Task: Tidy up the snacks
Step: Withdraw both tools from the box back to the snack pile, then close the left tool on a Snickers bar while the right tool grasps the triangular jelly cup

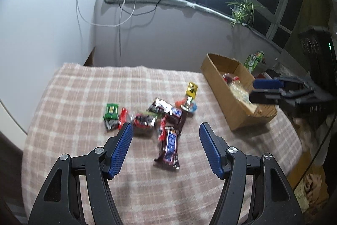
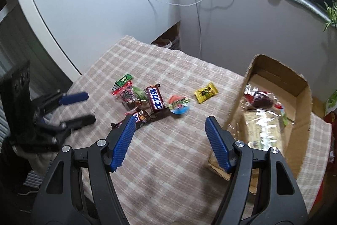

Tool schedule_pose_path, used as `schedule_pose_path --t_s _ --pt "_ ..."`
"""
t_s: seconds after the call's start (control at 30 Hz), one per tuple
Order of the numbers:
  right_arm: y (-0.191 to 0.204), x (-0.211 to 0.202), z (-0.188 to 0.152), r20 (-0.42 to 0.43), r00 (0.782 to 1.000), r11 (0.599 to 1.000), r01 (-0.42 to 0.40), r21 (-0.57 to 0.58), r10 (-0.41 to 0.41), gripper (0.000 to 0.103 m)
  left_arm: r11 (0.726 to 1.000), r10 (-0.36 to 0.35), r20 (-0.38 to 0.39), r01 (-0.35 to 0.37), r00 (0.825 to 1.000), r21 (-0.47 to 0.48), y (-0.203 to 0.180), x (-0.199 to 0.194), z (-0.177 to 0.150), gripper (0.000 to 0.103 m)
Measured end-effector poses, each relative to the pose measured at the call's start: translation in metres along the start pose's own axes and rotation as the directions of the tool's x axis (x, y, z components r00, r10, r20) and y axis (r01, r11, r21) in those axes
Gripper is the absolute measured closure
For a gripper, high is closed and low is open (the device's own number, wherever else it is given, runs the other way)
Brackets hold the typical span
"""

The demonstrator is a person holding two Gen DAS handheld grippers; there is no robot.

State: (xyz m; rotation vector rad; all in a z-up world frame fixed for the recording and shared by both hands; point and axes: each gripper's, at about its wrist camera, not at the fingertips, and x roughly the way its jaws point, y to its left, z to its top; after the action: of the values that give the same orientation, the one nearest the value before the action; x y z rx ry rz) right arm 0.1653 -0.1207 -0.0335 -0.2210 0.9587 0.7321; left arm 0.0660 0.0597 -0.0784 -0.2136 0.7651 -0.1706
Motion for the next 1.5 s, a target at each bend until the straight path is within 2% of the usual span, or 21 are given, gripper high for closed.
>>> schedule_pose_path --t_s 0.2,0.3,0.4,0.6,0.7,0.87,1.13,1.2,1.27,1.5 --pt "-0.005 0.032 0.013 -0.065 0.998 0.997 -0.022 0.077 0.027 0.032 1.000 -0.017 -0.042 0.017 0.999 0.012 -0.001 0.010 -0.014 0.038" --pt "-0.008 0.055 0.021 -0.113 0.993 0.993 -0.014 0.115 0.027 0.041 0.999 -0.025 -0.065 0.027 0.998 0.025 -0.003 0.018 -0.018 0.038" --pt "-0.013 0.079 0.027 -0.170 0.985 0.987 -0.013 0.158 0.041 0.044 0.998 -0.029 -0.081 0.033 0.996 0.044 -0.006 0.025 -0.022 0.040" --pt "-0.013 0.116 0.033 -0.243 0.970 0.985 0.036 0.171 0.006 0.056 0.998 -0.033 -0.107 0.039 0.994 0.053 -0.005 0.038 -0.023 0.044" --pt "-0.016 0.130 0.033 -0.262 0.965 0.983 0.070 0.168 -0.024 0.056 0.998 -0.030 -0.123 0.038 0.992 0.057 -0.004 0.045 -0.023 0.046" --pt "-0.019 0.146 0.035 -0.287 0.958 0.982 0.081 0.169 -0.030 0.057 0.997 -0.034 -0.143 0.043 0.989 0.062 -0.005 0.055 -0.024 0.048" --pt "-0.021 0.157 0.034 -0.308 0.949 0.981 0.121 0.153 -0.069 0.058 0.995 -0.019 -0.162 0.036 0.987 0.098 -0.012 0.069 -0.024 0.051" --pt "-0.023 0.159 0.033 -0.315 0.947 0.980 0.125 0.153 -0.071 0.062 0.994 -0.011 -0.168 0.028 0.986 0.102 -0.012 0.073 -0.024 0.051" --pt "-0.025 0.160 0.033 -0.318 0.945 0.980 0.127 0.154 -0.073 0.068 0.994 -0.002 -0.177 0.021 0.984 0.106 -0.012 0.078 -0.026 0.056" --pt "-0.027 0.159 0.033 -0.314 0.946 0.980 0.128 0.152 -0.075 0.073 0.994 0.019 -0.186 0.002 0.982 0.112 -0.011 0.087 -0.029 0.068"
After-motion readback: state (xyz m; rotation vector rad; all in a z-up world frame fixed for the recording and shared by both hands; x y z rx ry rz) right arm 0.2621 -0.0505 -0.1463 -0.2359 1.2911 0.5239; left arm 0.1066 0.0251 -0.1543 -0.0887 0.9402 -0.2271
